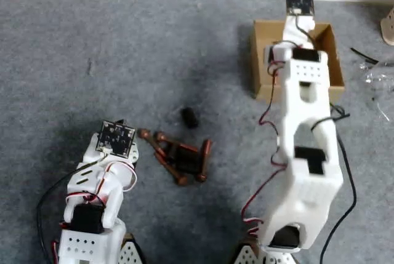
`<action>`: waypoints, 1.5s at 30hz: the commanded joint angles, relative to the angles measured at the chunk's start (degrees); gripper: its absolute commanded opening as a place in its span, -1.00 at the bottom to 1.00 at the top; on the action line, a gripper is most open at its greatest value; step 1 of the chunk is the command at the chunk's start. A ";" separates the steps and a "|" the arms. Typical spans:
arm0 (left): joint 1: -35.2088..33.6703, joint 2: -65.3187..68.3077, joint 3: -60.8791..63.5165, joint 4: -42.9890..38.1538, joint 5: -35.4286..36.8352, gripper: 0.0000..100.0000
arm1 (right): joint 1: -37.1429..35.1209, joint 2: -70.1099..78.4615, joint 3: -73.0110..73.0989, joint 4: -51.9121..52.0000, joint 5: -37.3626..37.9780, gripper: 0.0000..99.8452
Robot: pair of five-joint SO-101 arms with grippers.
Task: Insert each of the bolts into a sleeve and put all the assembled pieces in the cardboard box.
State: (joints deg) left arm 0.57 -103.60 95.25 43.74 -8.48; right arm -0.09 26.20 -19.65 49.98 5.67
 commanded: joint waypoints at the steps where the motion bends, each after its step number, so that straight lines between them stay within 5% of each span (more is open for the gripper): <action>1: -0.66 -0.40 -2.24 0.00 0.09 -0.99 | 1.19 5.67 -13.49 3.65 -1.67 -0.99; 16: -0.66 -0.40 -1.36 -1.23 0.00 -0.99 | 1.10 28.09 -36.26 12.79 -1.67 -0.98; 24: -0.66 -0.40 -1.19 -1.49 0.00 -0.99 | 0.92 30.64 -36.35 12.79 -1.41 -0.59; 32: -0.66 -0.40 -1.19 -1.58 0.00 -0.99 | 0.75 30.02 -37.23 16.04 -1.67 -0.58; 45: -0.66 -0.40 -1.19 -1.58 0.00 -0.99 | -5.58 30.20 -72.66 46.73 -1.67 -0.58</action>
State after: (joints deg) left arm 0.57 -103.60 95.25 43.65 -8.48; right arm -1.49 57.85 -81.80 88.57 4.70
